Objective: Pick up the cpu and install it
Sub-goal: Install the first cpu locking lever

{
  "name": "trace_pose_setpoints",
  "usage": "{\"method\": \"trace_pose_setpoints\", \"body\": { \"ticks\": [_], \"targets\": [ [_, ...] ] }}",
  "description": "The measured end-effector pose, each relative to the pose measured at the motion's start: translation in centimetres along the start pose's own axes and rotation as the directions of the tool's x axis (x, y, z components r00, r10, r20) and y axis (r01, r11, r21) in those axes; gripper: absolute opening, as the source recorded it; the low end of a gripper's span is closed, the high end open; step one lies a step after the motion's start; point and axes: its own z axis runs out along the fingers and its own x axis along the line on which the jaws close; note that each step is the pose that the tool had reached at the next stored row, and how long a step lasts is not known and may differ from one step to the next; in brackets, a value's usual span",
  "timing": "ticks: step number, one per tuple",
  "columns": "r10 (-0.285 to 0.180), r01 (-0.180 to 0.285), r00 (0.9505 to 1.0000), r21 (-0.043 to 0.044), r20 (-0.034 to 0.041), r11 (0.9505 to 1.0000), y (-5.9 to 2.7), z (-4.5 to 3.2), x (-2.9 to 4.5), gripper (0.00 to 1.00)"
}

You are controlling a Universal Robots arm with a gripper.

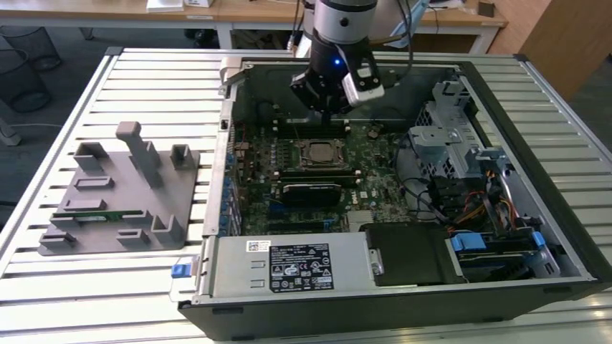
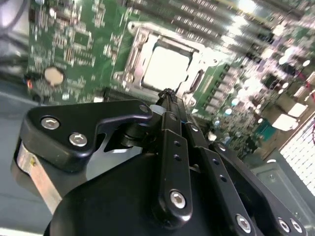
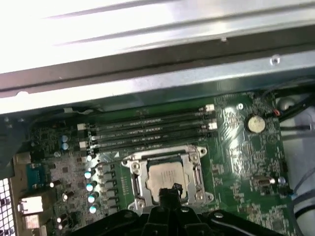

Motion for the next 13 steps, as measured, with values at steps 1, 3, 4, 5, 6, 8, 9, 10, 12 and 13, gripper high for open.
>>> {"method": "trace_pose_setpoints", "body": {
  "ticks": [1, 3, 4, 5, 6, 8, 9, 10, 12, 13],
  "targets": [
    [-0.009, 0.009, 1.0000, -0.0090, -0.0019, 0.9999, 0.00, 0.02, 0.00, 0.11],
    [-0.041, 0.041, 0.9992, -0.0131, -0.0041, 0.9991, 0.00, 0.14, -0.01, 0.11],
    [-0.060, 0.060, 0.9982, -0.0127, -0.0052, 0.9981, -0.01, 0.18, 0.00, 0.11],
    [-0.075, 0.075, 0.9972, -0.0122, -0.0058, 0.9971, -0.01, 0.24, 0.00, 0.11],
    [-0.080, 0.079, 0.9968, -0.0121, -0.0054, 0.9968, -0.03, 0.32, 0.06, 0.11],
    [-0.081, 0.081, 0.9967, -0.0126, 0.0008, 0.9966, -0.14, 0.49, 0.63, 0.11],
    [-0.081, 0.081, 0.9967, -0.0128, 0.0054, 0.9966, -0.21, 0.55, 1.04, 0.11],
    [-0.081, 0.081, 0.9967, -0.0132, 0.0084, 0.9966, -0.26, 0.60, 1.37, 0.11],
    [-0.101, 0.101, 0.9948, -0.0129, 0.0077, 0.9948, -0.28, 0.73, 1.48, 0.11],
    [-0.119, 0.119, 0.9928, -0.0123, 0.0067, 0.9928, -0.29, 0.78, 1.48, 0.11]
  ]
}}
